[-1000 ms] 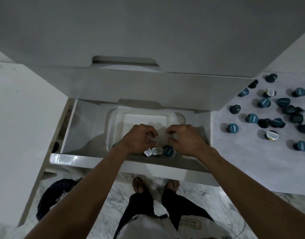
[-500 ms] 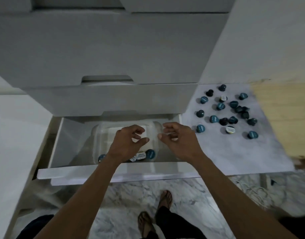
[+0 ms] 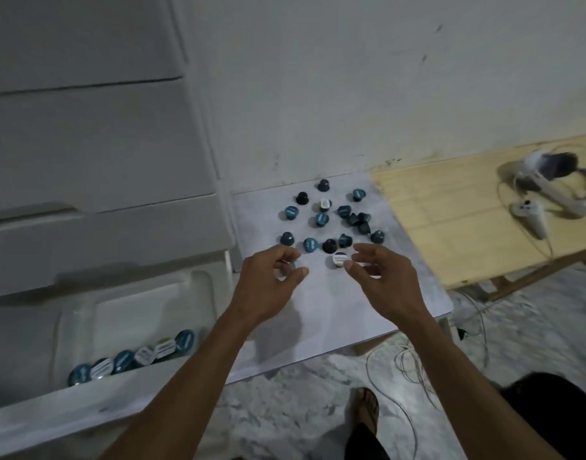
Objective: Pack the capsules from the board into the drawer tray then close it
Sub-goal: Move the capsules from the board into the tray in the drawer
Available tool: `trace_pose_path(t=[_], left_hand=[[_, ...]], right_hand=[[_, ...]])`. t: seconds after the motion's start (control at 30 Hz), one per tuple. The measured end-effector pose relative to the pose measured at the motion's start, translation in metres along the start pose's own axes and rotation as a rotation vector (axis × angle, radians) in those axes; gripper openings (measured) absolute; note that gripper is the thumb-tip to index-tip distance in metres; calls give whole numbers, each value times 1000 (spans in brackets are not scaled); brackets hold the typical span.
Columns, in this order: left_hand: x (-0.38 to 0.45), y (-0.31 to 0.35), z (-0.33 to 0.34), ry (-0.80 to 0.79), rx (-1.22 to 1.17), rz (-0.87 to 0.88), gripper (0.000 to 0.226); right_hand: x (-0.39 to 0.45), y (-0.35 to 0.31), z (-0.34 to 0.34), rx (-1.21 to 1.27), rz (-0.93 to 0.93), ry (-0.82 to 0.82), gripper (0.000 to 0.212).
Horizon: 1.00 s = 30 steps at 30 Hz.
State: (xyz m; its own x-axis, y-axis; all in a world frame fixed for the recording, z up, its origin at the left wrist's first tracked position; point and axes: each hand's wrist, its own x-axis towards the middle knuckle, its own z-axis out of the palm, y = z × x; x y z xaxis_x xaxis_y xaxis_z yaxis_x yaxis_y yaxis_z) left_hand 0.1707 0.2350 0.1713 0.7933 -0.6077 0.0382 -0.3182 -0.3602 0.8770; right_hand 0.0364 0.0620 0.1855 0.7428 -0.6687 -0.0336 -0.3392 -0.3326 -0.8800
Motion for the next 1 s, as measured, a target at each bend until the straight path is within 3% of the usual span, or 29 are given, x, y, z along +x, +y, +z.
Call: trace_pose_path(t=[0.27,0.37,0.6,0.8,1.0], left_hand=[[47,-18,134,45,123,-194,34],[52,-29,171,115,144,-275,40],[72,-51,229,261,195,-240,40],[70,-78,253,377,207,-225,36],[71,-87,261,459,219,-174,33]], right_hand=[[99,104,-76,-126,76,-37,33],[118,140,-79,-201,65,-107,37],[133,205,-53,-314,-98,-263,48],[129,243,-25,-332,-337,-73,33],[130,255,-16,-350,-419,26,24]])
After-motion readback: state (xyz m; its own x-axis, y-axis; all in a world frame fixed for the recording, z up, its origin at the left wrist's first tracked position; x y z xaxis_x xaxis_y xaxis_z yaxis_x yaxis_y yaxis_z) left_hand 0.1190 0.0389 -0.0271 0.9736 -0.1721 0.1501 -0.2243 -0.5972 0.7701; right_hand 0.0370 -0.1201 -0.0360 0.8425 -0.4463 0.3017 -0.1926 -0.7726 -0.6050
